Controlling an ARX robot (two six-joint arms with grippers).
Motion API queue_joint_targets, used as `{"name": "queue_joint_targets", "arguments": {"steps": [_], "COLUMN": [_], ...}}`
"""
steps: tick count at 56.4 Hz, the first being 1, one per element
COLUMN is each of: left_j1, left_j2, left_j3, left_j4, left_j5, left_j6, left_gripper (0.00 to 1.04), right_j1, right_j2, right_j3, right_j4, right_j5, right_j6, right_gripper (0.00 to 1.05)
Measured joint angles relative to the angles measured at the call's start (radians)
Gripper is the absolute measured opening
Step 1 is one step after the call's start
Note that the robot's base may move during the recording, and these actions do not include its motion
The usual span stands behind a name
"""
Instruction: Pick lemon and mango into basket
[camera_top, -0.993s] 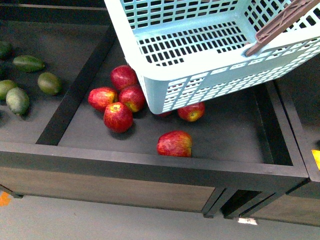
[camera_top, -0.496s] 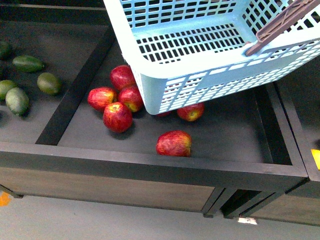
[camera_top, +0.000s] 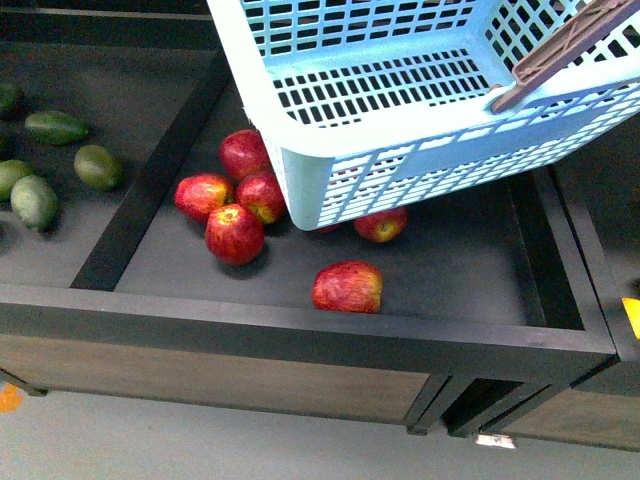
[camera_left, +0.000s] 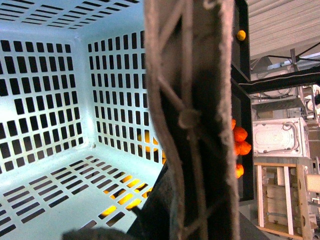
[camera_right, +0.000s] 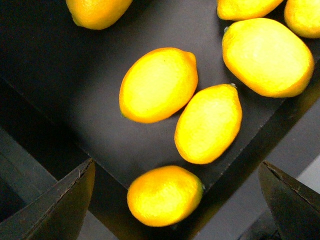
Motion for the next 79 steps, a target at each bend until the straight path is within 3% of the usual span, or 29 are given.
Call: {"name": "queue_joint_targets", "arguments": {"steps": [15, 55, 79], "left_j1": [0.000, 0.000, 0.000], "left_j2": [0.000, 0.000, 0.000], "left_j3": [0.000, 0.000, 0.000], "left_j4": [0.000, 0.000, 0.000], "left_j5": [0.000, 0.000, 0.000], "left_j6": [0.000, 0.000, 0.000], "left_gripper": [0.05, 0.05, 0.05], "right_j1": [0.024, 0.034, 0.022], "right_j2": [0.158, 0.491, 0.620], "right_j3": [0.195, 0.814, 1.028], "right_j4": [-0.069, -0.293, -0.386], "right_j5": [0.023, 0.065, 0.100], "right_j6": [0.085, 0.092, 0.112], "right_gripper": [0.96, 0.96, 0.96]}}
